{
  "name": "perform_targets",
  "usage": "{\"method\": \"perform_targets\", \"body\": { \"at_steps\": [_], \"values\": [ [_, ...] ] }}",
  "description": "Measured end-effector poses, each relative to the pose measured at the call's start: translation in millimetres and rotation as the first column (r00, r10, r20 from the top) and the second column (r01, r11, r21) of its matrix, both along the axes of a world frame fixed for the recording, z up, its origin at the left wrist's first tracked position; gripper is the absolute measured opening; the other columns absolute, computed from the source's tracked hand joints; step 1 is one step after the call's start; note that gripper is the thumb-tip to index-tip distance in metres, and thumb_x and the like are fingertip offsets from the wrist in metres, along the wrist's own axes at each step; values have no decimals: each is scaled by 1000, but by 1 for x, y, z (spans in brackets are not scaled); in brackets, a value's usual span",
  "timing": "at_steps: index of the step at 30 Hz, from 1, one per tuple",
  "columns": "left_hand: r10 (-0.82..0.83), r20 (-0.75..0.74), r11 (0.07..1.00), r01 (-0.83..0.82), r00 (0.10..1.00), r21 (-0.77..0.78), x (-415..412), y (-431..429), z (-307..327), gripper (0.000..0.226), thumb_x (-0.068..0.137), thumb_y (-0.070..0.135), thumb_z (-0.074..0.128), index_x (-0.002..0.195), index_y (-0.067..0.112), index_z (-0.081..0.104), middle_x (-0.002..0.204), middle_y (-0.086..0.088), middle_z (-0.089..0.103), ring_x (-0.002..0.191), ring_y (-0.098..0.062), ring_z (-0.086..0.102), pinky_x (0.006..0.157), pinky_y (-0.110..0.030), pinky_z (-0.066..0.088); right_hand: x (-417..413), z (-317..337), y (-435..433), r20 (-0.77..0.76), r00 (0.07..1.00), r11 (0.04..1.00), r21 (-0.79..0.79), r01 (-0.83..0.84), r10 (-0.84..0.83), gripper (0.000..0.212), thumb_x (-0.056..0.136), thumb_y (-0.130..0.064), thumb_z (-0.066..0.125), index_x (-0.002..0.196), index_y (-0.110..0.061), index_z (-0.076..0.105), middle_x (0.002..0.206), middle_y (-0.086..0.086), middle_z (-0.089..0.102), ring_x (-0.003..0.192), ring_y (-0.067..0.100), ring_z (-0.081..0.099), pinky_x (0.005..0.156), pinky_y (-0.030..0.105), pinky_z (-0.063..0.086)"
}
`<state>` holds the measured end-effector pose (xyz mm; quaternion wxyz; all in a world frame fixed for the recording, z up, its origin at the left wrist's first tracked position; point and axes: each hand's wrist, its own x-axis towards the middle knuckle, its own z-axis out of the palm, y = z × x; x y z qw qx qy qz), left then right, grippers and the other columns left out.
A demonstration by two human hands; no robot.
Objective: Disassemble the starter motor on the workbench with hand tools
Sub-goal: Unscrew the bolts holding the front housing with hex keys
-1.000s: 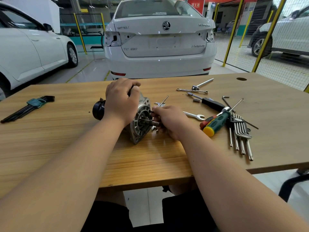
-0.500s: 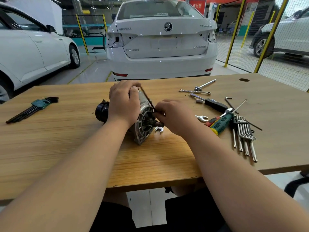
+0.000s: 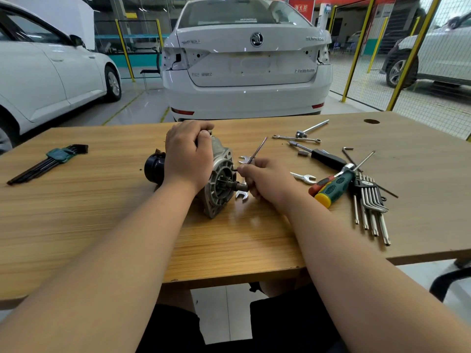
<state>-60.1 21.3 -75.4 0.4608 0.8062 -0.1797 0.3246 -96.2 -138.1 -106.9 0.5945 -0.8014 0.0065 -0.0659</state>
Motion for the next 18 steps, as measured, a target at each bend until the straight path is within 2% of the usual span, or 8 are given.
{"method": "perform_targets", "body": {
  "at_steps": [3,6,11,13,18],
  "values": [
    [1,-2,1000,-1,1000,1,0,0,0,36,92,20,37,107,13,68,103,9,58,109,-14,49,102,-36,37,2,5,7,-132,991,991,136,-4,22,19,89,-23,63,71,-16,60,48,-7,51,40,9,45,41,23,36],
    [2,1,1000,-2,1000,5,0,0,0,35,91,20,37,106,13,68,102,10,57,109,-14,48,101,-36,37,3,7,15,-196,980,953,303,21,40,15,91,-19,60,77,-13,59,48,-5,48,40,9,42,35,20,29],
    [2,-1,1000,-2,1000,5,0,0,-1,35,91,21,37,106,14,68,102,10,56,109,-13,47,101,-35,37,5,6,18,-246,968,947,296,126,-52,6,89,-18,62,88,-12,62,59,-1,50,44,11,43,36,19,31],
    [4,-1,1000,-4,1000,12,0,0,0,36,90,22,37,107,14,68,102,10,57,110,-14,48,101,-36,37,6,6,18,-263,962,949,282,142,-66,8,88,-19,63,92,-12,62,61,0,50,45,11,43,36,19,32],
    [-3,0,1000,3,1000,17,-2,0,1,37,90,23,37,107,13,68,102,10,56,110,-16,49,102,-38,37,5,7,16,-272,962,966,244,87,-18,10,88,-19,63,83,-9,62,51,-2,50,38,12,44,36,19,32]
  ]
}}
